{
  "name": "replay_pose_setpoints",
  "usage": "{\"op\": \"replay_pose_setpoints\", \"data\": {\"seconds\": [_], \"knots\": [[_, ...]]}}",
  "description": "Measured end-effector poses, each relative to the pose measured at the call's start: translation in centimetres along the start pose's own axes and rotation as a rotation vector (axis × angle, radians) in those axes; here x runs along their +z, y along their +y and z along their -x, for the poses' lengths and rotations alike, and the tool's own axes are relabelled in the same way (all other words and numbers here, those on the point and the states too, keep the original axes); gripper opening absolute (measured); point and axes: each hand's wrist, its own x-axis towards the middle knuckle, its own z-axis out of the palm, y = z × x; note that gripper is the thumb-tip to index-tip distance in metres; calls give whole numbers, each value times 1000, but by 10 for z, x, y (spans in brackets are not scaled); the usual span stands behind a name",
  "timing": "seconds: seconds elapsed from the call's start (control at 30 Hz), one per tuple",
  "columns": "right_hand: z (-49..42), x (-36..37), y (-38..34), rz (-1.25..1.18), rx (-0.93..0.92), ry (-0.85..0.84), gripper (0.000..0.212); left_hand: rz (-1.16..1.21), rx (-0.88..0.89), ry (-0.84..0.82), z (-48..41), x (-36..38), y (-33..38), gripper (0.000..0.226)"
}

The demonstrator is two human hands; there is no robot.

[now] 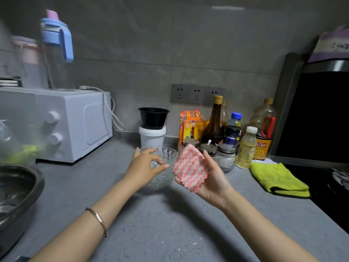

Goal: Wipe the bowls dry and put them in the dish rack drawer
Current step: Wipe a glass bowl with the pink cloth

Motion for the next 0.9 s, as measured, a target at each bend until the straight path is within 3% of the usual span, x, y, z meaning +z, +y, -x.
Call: {"op": "replay_pose_setpoints", "data": {"seconds": [0.23, 0.4, 0.5, 0.6, 0.77, 0.83, 0.9], "knots": [[4, -7, -3, -4, -18, 47, 50, 149, 36, 31, 2, 6, -4, 24], [12, -13, -14, 1, -97, 105, 58, 304, 57, 188, -1, -13, 16, 14], [19, -13, -21, 4, -164, 136, 52, 603, -25, 258, 9, -35, 47, 18], [29, -5, -25, 51, -270, 118, 46, 844, -69, 211, 29, -48, 76, 24], [48, 21, -16, 425, -474, 64, 65, 894, -190, 252, 54, -41, 91, 33], [53, 35, -3, 696, -558, 53, 68, 924, -323, 239, 61, -32, 93, 34], [51, 39, 13, 1123, -682, 45, 76, 1012, -456, 186, 68, -26, 95, 33]]}}
